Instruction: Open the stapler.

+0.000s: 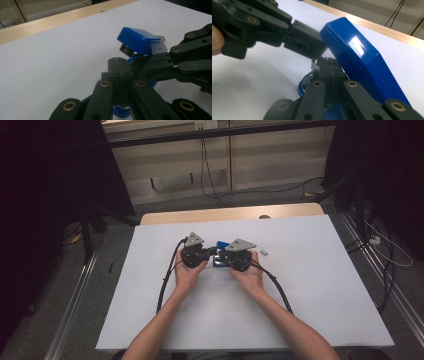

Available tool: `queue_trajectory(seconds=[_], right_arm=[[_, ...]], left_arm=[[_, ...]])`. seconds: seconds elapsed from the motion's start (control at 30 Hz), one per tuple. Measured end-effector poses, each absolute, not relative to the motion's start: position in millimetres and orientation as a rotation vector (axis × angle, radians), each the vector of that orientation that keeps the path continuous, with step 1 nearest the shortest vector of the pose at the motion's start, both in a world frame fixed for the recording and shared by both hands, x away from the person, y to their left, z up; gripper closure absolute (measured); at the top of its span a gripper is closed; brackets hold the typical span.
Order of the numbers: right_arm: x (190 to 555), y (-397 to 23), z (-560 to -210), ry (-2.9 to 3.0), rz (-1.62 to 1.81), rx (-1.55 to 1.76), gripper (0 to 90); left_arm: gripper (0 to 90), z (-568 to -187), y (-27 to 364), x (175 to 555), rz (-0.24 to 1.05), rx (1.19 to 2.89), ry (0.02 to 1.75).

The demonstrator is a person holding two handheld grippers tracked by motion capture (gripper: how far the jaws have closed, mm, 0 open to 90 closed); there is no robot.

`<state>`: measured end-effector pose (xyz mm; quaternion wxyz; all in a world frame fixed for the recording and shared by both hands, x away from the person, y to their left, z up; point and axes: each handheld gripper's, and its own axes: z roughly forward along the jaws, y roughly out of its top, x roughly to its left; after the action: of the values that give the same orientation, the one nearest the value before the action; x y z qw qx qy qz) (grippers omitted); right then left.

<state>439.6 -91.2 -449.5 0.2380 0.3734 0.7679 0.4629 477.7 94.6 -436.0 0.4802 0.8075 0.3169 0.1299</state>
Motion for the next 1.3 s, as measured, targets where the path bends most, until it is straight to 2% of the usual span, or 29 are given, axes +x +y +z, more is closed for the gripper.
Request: queue_trajectory(seconds=[0.53,1.3], right_arm=[[440,-94,-447,2.082,1.287,1.041,90.0],[440,-86,-447,2.017,1.299,1.042,90.0]], left_arm=[[90.0,-442,93,477,0.302,1.98,0.767],[90.0,-447,93,475,0.346,1.999,0.763]])
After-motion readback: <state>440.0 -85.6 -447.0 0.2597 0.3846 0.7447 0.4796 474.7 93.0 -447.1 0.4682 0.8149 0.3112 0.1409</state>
